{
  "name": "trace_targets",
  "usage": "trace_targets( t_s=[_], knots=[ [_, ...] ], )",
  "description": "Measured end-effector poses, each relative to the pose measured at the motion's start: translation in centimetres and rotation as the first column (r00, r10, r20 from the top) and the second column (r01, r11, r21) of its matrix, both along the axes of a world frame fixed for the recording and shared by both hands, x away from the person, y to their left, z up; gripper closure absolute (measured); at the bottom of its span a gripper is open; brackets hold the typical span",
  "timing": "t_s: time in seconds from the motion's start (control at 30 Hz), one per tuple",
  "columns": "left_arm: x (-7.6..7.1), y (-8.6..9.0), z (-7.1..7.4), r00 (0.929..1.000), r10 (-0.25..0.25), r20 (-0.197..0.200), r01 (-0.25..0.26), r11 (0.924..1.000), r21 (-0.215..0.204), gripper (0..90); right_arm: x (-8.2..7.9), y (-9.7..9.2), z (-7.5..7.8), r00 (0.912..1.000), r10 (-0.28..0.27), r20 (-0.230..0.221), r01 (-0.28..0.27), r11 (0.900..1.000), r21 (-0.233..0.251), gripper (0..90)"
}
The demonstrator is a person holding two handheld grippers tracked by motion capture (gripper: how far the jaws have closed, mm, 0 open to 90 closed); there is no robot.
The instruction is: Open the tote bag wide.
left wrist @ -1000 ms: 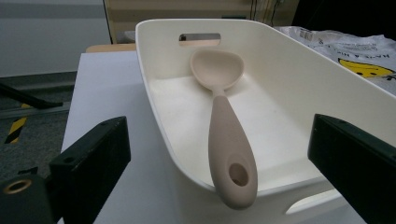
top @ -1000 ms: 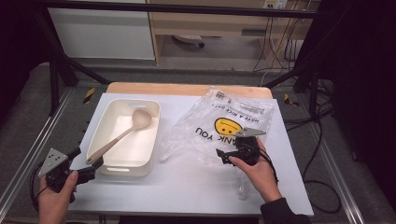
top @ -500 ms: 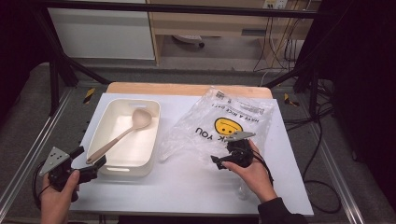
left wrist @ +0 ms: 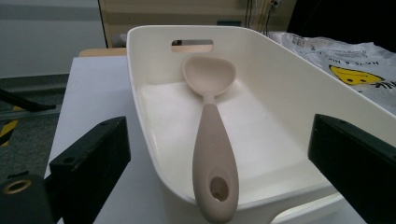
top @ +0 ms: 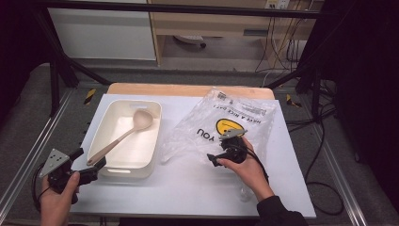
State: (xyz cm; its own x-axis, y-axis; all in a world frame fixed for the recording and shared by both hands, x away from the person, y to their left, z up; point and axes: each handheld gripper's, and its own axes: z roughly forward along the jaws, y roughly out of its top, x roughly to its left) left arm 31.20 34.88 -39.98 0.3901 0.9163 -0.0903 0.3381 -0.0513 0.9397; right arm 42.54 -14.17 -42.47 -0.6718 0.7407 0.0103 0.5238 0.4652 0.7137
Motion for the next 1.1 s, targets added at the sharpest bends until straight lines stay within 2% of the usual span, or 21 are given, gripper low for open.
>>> trace_targets(
  t_s=[0.13, 0.37, 0.57, 0.73, 0.87, 1.1],
  knots=[
    [0.0, 0.1, -0.1, 1.0, 0.0, -0.006, 0.0, 1.0, 0.002, 5.5, 0.6, 0.0, -0.4, 0.9999, -0.006, -0.015, 0.006, 1.0, -0.004, 8.0],
    [-0.1, 0.1, -0.1, 1.0, -0.005, -0.007, 0.005, 0.9999, 0.014, 5.5, 0.7, 0.1, -1.6, 0.9975, -0.003, -0.071, 0.001, 0.9993, -0.036, 5.6],
    [0.0, 0.0, -0.2, 0.9999, -0.005, -0.012, 0.005, 0.9999, 0.015, 5.5, 0.9, 0.2, -2.4, 0.9954, -0.001, -0.096, -0.004, 0.9986, -0.053, 5.5],
    [0.0, 0.0, -0.2, 0.9999, -0.005, -0.011, 0.005, 0.9999, 0.013, 5.5, 0.9, 0.1, -2.5, 0.9952, -0.004, -0.098, -0.003, 0.9975, -0.07, 9.9],
    [0.0, 0.0, -0.2, 0.9999, -0.006, -0.011, 0.007, 0.9999, 0.015, 5.5, 0.8, 0.1, -2.6, 0.9966, -0.006, -0.083, -0.001, 0.9969, -0.079, 13.7],
    [0.0, 0.0, -0.2, 0.9999, -0.007, -0.011, 0.007, 0.9998, 0.016, 5.5, 0.9, -0.7, -2.4, 0.9975, -0.024, -0.066, 0.02, 0.9981, -0.058, 28.4]
  ],
)
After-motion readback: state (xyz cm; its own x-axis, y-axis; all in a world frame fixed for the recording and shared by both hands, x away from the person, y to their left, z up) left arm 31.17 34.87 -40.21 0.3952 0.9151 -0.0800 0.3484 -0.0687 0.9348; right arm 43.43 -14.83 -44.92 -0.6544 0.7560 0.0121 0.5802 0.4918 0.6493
